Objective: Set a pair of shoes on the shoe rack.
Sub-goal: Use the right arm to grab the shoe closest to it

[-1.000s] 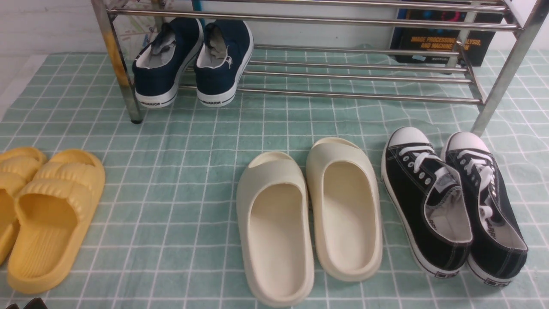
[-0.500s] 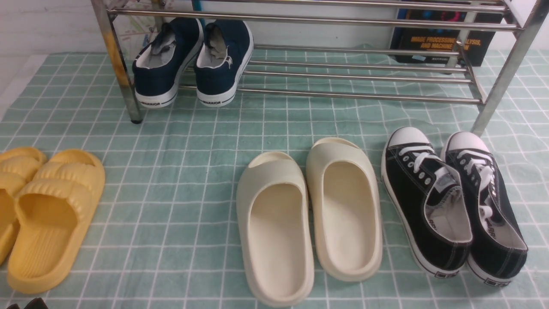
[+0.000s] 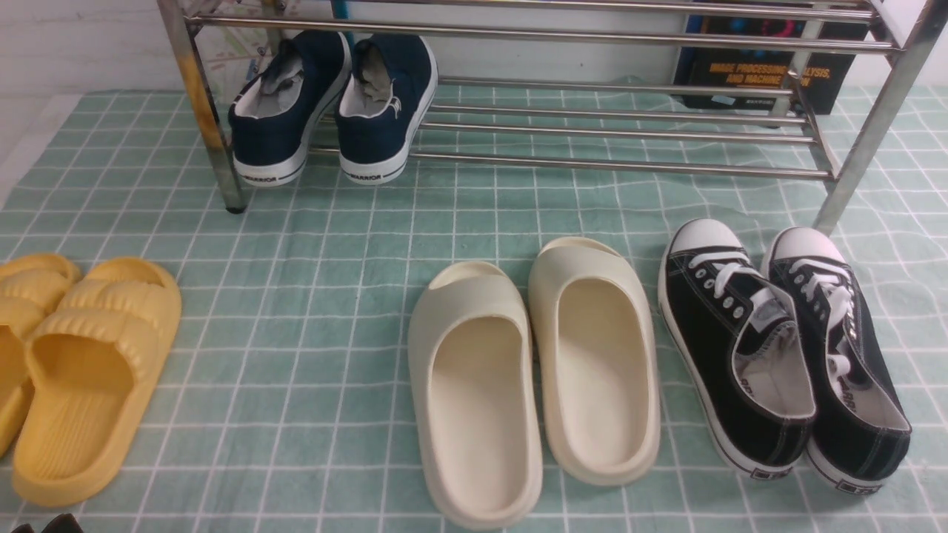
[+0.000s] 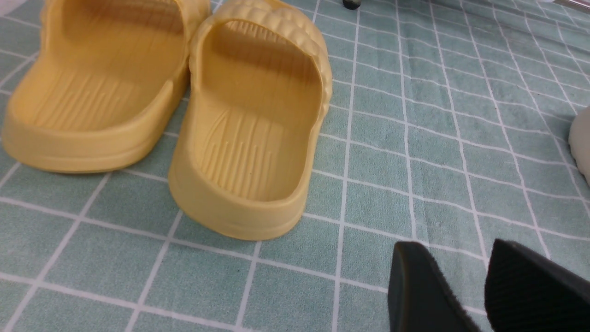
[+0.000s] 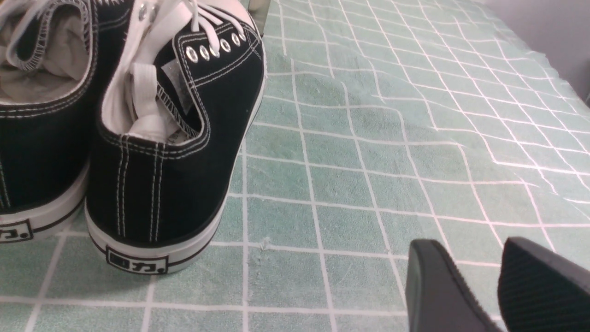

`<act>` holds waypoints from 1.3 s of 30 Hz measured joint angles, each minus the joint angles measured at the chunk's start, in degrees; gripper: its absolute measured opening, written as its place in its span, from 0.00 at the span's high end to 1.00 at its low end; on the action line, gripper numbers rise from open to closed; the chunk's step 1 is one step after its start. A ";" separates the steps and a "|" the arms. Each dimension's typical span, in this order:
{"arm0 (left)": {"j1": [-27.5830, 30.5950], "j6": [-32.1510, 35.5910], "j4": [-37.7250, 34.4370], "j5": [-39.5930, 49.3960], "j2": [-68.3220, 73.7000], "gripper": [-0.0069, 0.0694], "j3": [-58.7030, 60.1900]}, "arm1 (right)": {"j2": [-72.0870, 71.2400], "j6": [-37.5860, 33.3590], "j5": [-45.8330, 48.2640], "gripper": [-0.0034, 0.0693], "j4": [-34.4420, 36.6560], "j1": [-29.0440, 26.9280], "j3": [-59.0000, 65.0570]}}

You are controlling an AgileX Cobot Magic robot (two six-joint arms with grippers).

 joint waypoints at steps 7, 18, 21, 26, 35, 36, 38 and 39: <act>0.00 0.00 0.00 0.00 0.00 0.60 0.00 | 0.00 0.00 -0.33 0.61 0.00 0.00 0.10; 0.00 0.00 0.00 0.00 0.00 0.60 0.00 | 0.00 0.00 -0.38 0.61 -0.11 0.00 0.10; 0.00 0.00 0.00 0.00 0.00 0.60 0.00 | 0.00 0.00 1.25 0.61 -0.17 0.00 -0.03; 0.00 0.00 0.00 0.00 0.00 0.60 0.00 | 0.00 3.12 -0.41 0.61 5.05 0.00 -0.16; 0.00 0.00 0.00 0.05 0.00 0.60 0.00 | 0.00 12.53 -8.77 0.61 9.35 0.00 -11.84; 0.00 0.00 0.00 0.05 0.00 0.60 0.00 | 0.00 13.40 -8.77 0.61 9.34 0.00 -13.54; 0.00 0.00 0.00 0.05 0.00 0.60 0.00 | 0.00 14.31 -8.65 0.61 9.41 0.00 -15.95; 0.00 0.00 -0.02 0.05 0.00 0.60 0.00 | 0.00 14.69 -8.29 0.61 9.41 0.00 -17.19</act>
